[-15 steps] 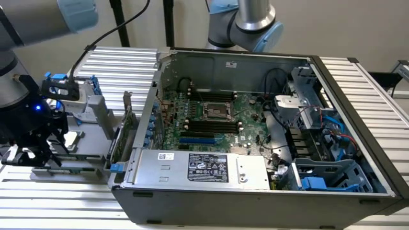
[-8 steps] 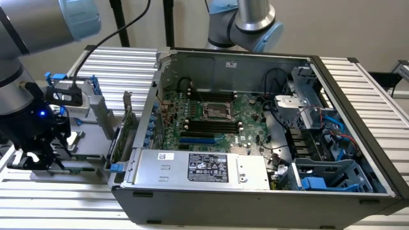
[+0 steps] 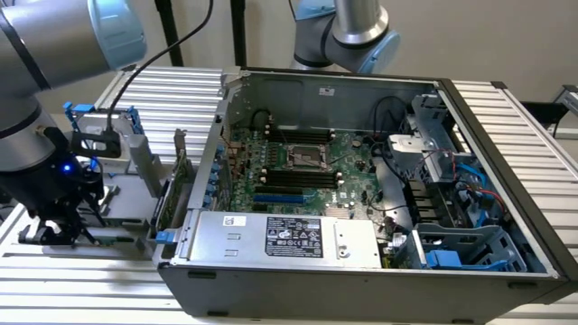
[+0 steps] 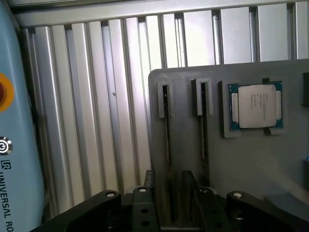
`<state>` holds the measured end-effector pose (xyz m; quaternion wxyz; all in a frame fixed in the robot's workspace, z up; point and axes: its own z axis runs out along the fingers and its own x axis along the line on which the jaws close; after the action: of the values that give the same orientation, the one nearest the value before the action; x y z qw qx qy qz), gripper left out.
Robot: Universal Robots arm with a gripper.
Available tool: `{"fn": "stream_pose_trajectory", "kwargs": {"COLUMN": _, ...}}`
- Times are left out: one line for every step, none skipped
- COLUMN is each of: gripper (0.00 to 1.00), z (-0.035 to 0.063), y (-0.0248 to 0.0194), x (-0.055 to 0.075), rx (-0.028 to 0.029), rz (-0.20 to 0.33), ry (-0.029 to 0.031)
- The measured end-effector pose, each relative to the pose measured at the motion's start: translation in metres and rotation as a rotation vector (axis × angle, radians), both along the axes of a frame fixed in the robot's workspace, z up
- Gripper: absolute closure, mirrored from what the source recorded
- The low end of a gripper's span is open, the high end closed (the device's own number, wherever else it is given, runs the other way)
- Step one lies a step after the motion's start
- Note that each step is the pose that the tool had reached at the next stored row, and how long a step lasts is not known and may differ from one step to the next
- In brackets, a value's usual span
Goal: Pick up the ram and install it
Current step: 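Pick up the ram and move it above insertion slot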
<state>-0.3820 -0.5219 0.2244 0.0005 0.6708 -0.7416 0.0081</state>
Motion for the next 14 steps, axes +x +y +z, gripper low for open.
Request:
{"fn": "stream_pose_trajectory", "kwargs": {"gripper": 0.64, "z": -0.0019, "y": 0.0006, "x": 0.000, "rx": 0.0000, "rz": 0.000, "ry": 0.0000}}
{"fn": "stream_pose_trajectory", "kwargs": {"gripper": 0.64, "z": -0.0037, "y": 0.0012, "x": 0.000, "rx": 0.0001, "rz": 0.000, "ry": -0.0001}}
{"fn": "stream_pose_trajectory", "kwargs": {"gripper": 0.64, "z": -0.0055, "y": 0.0018, "x": 0.000, "rx": 0.0000, "rz": 0.001, "ry": 0.0000}}
{"fn": "stream_pose_trajectory", "kwargs": {"gripper": 0.64, "z": -0.0074, "y": 0.0023, "x": 0.000, "rx": 0.0001, "rz": 0.002, "ry": -0.0001}}
{"fn": "stream_pose_trajectory", "kwargs": {"gripper": 0.64, "z": -0.0091, "y": 0.0026, "x": 0.000, "rx": 0.0001, "rz": 0.003, "ry": -0.0001}}
{"fn": "stream_pose_trajectory", "kwargs": {"gripper": 0.64, "z": -0.0103, "y": 0.0026, "x": 0.000, "rx": 0.0001, "rz": 0.006, "ry": 0.0002}}
{"fn": "stream_pose_trajectory", "kwargs": {"gripper": 0.64, "z": -0.0114, "y": 0.0026, "x": 0.000, "rx": 0.0000, "rz": 0.009, "ry": 0.0007}}
{"fn": "stream_pose_trajectory", "kwargs": {"gripper": 0.64, "z": -0.0124, "y": 0.0027, "x": 0.000, "rx": 0.0000, "rz": 0.012, "ry": 0.0015}}
{"fn": "stream_pose_trajectory", "kwargs": {"gripper": 0.64, "z": -0.0133, "y": 0.0027, "x": 0.000, "rx": 0.0000, "rz": 0.016, "ry": 0.0023}}
{"fn": "stream_pose_trajectory", "kwargs": {"gripper": 0.64, "z": -0.0141, "y": 0.0027, "x": 0.000, "rx": 0.0002, "rz": 0.019, "ry": 0.0035}}
{"fn": "stream_pose_trajectory", "kwargs": {"gripper": 0.64, "z": -0.0147, "y": 0.0027, "x": 0.000, "rx": 0.0004, "rz": 0.023, "ry": 0.0051}}
{"fn": "stream_pose_trajectory", "kwargs": {"gripper": 0.64, "z": -0.0151, "y": 0.0027, "x": 0.000, "rx": 0.0006, "rz": 0.029, "ry": 0.0081}}
{"fn": "stream_pose_trajectory", "kwargs": {"gripper": 0.64, "z": -0.0153, "y": 0.0027, "x": 0.000, "rx": 0.0009, "rz": 0.034, "ry": 0.0115}}
{"fn": "stream_pose_trajectory", "kwargs": {"gripper": 0.64, "z": -0.0156, "y": 0.0027, "x": 0.000, "rx": 0.0014, "rz": 0.041, "ry": 0.0155}}
